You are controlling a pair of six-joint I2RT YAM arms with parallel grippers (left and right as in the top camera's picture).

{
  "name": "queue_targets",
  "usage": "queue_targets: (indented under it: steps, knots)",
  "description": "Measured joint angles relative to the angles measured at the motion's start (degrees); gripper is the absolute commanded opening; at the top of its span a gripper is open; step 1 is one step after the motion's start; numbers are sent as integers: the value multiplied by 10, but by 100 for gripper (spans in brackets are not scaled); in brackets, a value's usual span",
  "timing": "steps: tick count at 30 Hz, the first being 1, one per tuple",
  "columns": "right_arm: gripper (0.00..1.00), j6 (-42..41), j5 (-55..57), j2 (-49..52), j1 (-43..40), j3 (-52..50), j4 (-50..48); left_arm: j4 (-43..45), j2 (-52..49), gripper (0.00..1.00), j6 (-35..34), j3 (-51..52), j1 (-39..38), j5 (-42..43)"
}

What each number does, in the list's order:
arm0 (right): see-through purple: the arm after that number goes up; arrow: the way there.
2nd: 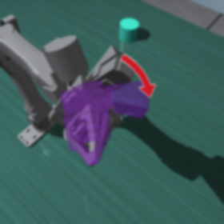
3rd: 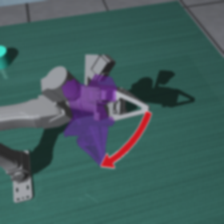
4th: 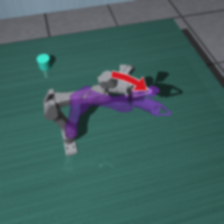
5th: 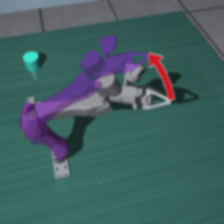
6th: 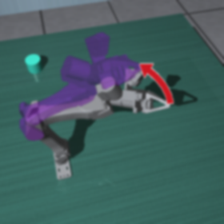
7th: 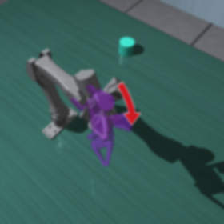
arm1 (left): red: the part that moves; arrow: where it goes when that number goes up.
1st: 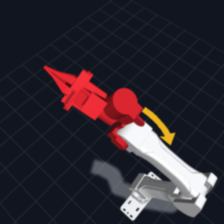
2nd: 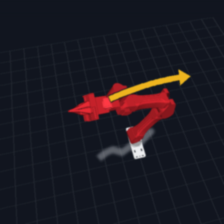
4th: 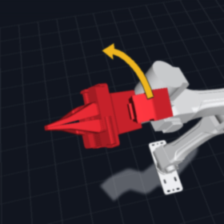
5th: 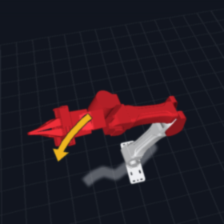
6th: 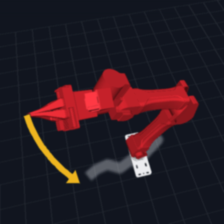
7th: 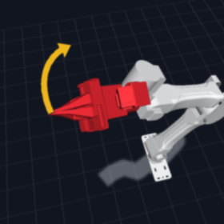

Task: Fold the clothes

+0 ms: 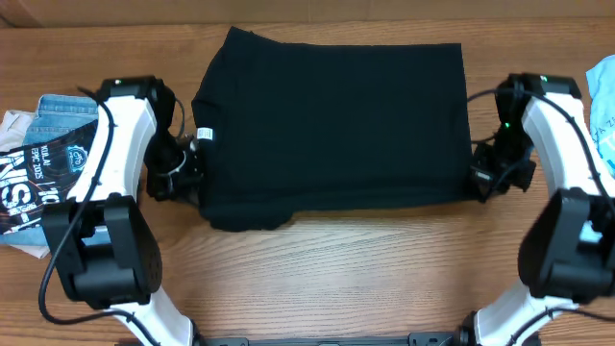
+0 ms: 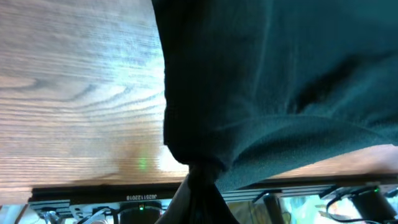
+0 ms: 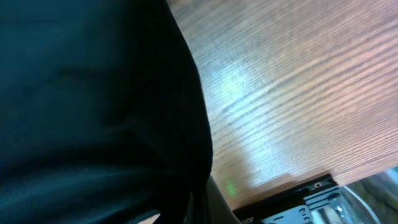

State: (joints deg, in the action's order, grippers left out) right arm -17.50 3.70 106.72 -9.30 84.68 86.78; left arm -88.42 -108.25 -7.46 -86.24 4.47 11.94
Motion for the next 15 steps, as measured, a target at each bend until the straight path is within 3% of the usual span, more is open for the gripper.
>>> queue_targets:
  steps: [8,15]
  knots:
    - [4,-7,-23,-98,-35,-125,-52,64,146,4,-20,136,0,-16]
    - [4,-18,-29,-179,-48,-161,-51,72,294,4,-74,225,0,-39]
